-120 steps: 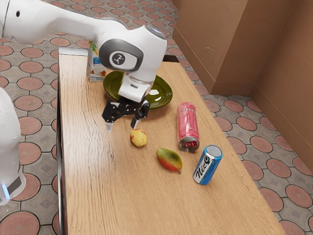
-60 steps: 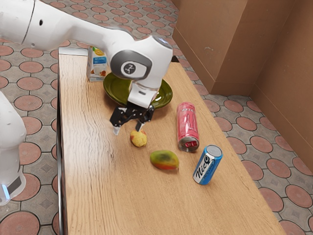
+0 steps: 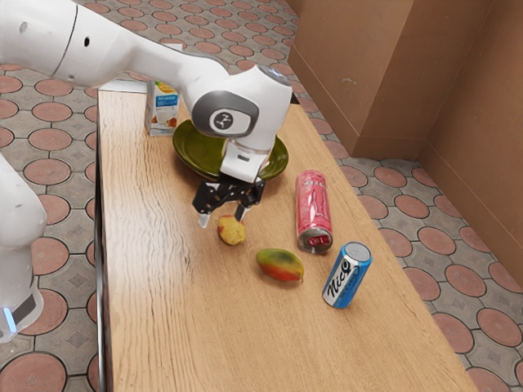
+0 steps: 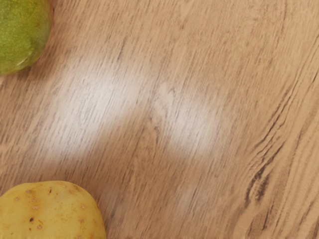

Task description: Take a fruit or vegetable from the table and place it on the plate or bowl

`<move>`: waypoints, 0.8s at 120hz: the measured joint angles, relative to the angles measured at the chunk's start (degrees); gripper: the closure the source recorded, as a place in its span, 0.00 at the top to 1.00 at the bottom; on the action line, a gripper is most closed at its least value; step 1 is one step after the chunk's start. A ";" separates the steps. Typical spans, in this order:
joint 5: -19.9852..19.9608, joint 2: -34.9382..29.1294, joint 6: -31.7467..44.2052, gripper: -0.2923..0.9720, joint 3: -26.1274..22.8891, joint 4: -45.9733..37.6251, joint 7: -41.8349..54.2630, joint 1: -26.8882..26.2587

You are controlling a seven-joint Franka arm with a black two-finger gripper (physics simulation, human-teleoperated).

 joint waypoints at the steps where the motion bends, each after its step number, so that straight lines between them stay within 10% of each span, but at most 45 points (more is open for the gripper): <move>1: 0.00 0.08 0.08 0.77 -0.01 0.00 0.03 0.05; 96: -0.03 2.58 2.51 0.77 -0.13 -0.50 1.67 0.95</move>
